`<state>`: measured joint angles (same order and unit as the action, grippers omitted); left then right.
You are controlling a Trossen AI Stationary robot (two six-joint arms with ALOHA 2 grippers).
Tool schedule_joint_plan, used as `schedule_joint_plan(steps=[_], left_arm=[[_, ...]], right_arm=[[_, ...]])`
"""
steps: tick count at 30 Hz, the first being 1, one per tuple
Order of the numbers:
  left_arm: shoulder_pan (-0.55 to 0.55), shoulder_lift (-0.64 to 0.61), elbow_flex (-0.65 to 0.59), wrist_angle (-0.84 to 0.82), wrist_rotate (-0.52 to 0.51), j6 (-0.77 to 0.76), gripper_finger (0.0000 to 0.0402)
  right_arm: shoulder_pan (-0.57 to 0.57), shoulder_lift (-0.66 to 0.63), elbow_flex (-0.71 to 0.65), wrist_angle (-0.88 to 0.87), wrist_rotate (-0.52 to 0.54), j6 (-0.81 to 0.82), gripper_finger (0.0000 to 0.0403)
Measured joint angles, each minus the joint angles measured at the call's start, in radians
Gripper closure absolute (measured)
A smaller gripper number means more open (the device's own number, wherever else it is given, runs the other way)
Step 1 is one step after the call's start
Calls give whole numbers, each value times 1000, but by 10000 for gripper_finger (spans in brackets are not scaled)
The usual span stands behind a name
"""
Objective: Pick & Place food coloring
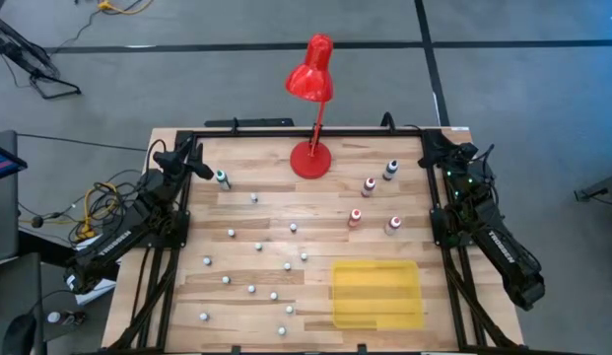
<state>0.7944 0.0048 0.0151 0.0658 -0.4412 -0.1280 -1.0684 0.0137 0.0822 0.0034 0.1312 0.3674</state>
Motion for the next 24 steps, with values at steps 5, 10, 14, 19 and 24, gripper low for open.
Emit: schedule_joint_plan(steps=[5, 10, 14, 19, 24], left_arm=[[0, 0, 0, 0, 0, 0, 217], [0, 0, 0, 0, 0, 0, 217], [0, 0, 0, 0, 0, 0, 217], [0, 0, 0, 0, 0, 0, 217], [0, 0, 0, 0, 0, 0, 217]], right_arm=[[0, 0, 0, 0, 0, 0, 168], [0, 0, 0, 1, 2, 0, 168], [0, 0, 0, -1, 2, 2, 168], [1, 0, 0, -3, 1, 3, 168], [1, 0, 0, -3, 1, 81, 168]])
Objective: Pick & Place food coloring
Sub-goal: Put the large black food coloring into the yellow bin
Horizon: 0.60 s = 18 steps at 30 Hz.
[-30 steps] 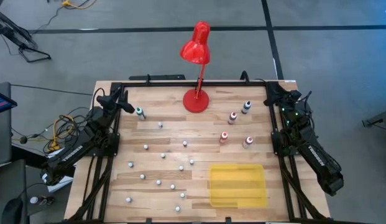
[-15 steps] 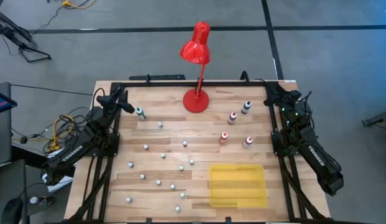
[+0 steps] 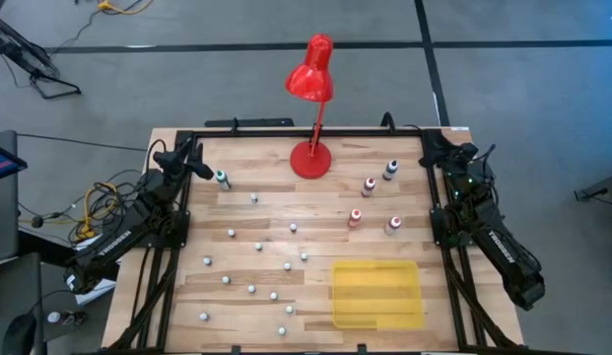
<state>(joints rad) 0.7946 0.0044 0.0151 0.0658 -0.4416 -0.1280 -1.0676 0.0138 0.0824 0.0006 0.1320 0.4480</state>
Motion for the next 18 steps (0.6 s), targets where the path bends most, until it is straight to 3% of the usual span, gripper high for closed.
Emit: schedule_joint_plan(steps=[5, 11, 18], left_arm=[[0, 0, 0, 0, 0, 0, 217], [0, 0, 0, 0, 0, 0, 217], [0, 0, 0, 0, 0, 0, 217]], right_arm=[[0, 0, 0, 6, -1, 80, 168], [0, 0, 0, 80, -67, 18, 168], [0, 53, 72, 8, -85, 15, 168]])
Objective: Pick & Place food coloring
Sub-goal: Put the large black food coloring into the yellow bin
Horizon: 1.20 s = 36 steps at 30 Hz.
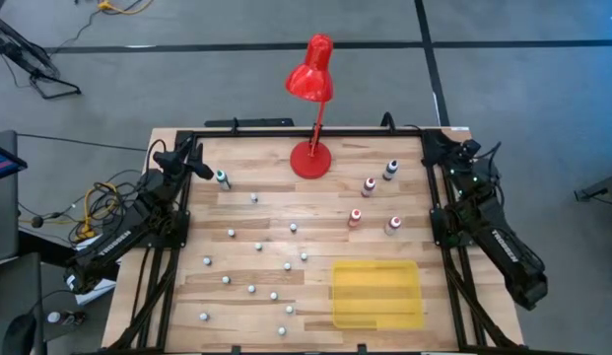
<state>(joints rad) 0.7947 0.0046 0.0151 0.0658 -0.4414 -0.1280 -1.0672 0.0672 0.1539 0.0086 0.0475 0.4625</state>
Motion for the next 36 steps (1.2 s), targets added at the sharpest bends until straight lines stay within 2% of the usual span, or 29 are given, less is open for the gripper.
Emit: schedule_joint_plan(steps=[13, 17, 28, 36], left_arm=[[0, 0, 0, 0, 0, 0, 217], [0, 0, 0, 0, 0, 0, 217], [0, 0, 0, 0, 0, 0, 217], [0, 0, 0, 0, 0, 0, 217]], right_arm=[[11, 326, 160, -145, 0, -2, 168], [51, 428, 221, -161, 0, -2, 168], [165, 668, 402, -344, 2, -2, 168], [268, 774, 437, -363, 0, -170, 168]])
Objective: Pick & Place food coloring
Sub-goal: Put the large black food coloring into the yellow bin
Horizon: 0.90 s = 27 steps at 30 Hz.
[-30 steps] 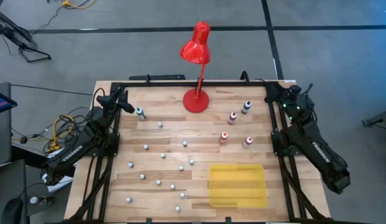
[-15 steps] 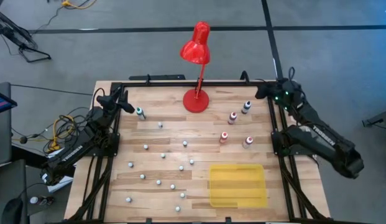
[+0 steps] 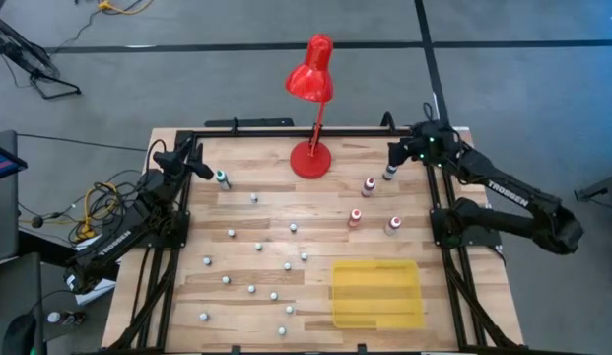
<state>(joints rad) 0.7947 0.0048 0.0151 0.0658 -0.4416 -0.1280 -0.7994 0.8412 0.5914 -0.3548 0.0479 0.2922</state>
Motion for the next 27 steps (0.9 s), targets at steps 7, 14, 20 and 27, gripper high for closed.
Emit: schedule_joint_plan(steps=[7, 14, 20, 27], left_arm=[[0, 0, 0, 0, 0, 0, 217], [0, 0, 0, 0, 0, 0, 217], [0, 0, 0, 0, 0, 0, 217], [0, 0, 0, 0, 0, 0, 217]], right_arm=[[50, 112, 54, -124, 3, -12, 168], [53, 230, 91, -141, 3, -12, 168], [53, 318, 109, -198, 3, -12, 168], [53, 396, 136, -303, 2, -7, 168]])
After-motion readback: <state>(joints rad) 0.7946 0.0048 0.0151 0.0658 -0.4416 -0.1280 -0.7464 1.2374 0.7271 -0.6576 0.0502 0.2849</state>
